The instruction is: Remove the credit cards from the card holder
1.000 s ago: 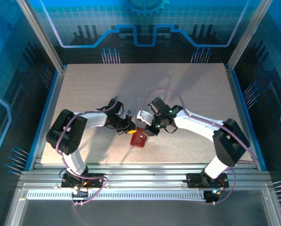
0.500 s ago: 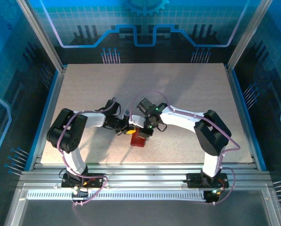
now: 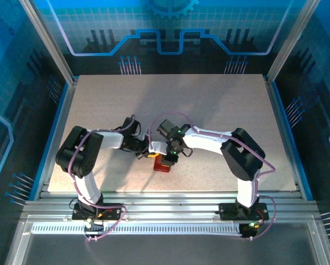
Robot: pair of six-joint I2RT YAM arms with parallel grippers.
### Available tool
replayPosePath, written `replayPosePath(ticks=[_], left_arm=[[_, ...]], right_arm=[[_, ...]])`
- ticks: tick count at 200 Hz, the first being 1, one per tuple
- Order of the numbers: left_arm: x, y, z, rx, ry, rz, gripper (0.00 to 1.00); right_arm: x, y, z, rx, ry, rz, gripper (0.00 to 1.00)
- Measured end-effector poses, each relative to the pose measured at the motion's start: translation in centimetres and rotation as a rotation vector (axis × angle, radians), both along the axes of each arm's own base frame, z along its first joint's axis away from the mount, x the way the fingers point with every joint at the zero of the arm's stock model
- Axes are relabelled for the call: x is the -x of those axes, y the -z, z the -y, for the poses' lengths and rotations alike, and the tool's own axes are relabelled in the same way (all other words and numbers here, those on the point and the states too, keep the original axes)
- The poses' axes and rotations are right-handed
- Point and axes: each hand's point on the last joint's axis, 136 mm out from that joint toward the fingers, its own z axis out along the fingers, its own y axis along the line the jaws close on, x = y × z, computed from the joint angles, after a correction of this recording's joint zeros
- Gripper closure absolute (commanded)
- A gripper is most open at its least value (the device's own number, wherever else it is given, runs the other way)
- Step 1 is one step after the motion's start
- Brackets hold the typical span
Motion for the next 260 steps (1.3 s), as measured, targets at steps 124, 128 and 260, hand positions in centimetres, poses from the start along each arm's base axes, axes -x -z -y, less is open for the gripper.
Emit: replayPosePath(ticks=[124, 128, 260], left_arm=[[0.0, 0.2, -0.2, -0.001, 0.013, -0.001, 1.0], [0.0, 0.2, -0.2, -0.004, 0.015, 0.001, 1.0], [0.0, 0.5, -0.1, -0.011, 0.037, -0.004, 1.0]], right_arm=[[-0.6, -0.3, 0.0, 0.012, -0.034, 0.037, 0.96], [-0.6, -0.3, 0.0, 0.007, -0.029, 0.04, 0.97], [0.1, -1.5, 0.6, -0.312, 0.209, 0.172, 1.0]])
